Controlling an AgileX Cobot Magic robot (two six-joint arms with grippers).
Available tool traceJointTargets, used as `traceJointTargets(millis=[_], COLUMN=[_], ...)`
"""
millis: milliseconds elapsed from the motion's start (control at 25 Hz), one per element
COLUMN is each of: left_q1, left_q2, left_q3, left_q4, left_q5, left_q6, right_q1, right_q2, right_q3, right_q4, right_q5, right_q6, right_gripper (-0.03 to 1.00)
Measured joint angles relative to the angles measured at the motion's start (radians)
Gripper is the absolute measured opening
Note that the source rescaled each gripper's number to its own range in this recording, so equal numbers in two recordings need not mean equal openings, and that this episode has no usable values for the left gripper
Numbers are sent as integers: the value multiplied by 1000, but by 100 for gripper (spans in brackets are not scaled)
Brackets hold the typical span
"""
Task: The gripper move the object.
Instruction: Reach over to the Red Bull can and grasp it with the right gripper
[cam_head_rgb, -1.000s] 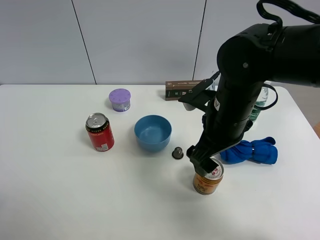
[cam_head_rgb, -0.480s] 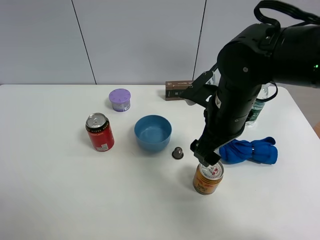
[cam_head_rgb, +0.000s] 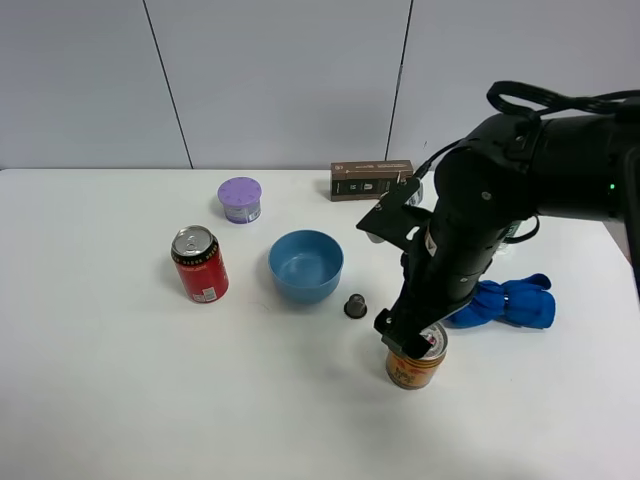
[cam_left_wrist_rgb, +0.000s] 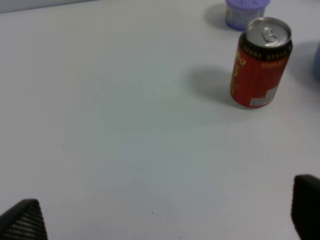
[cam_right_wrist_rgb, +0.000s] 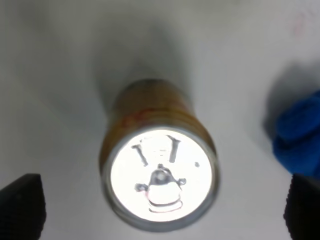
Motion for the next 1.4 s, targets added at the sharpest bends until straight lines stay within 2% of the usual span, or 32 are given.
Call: traceJointTargets(millis=[120,280,1160,1240,1400], left_q1=[0,0,0,0,0], left_q2=[0,0,0,0,0], left_q3=[0,0,0,0,0], left_q4=[0,0,0,0,0], left_q5=[0,0,0,0,0], left_q6=[0,0,0,0,0], right_q1=[0,0,-16,-16,-16], right_q2=[9,54,165,176,197], right_q3=[23,23,26,26,26], right_q4=[30,35,32,32,35], right_q5=[-52,-74,-71,-63,-58], right_q6=[0,0,-1,-1,-1], right_gripper=[87,87,87,84,72])
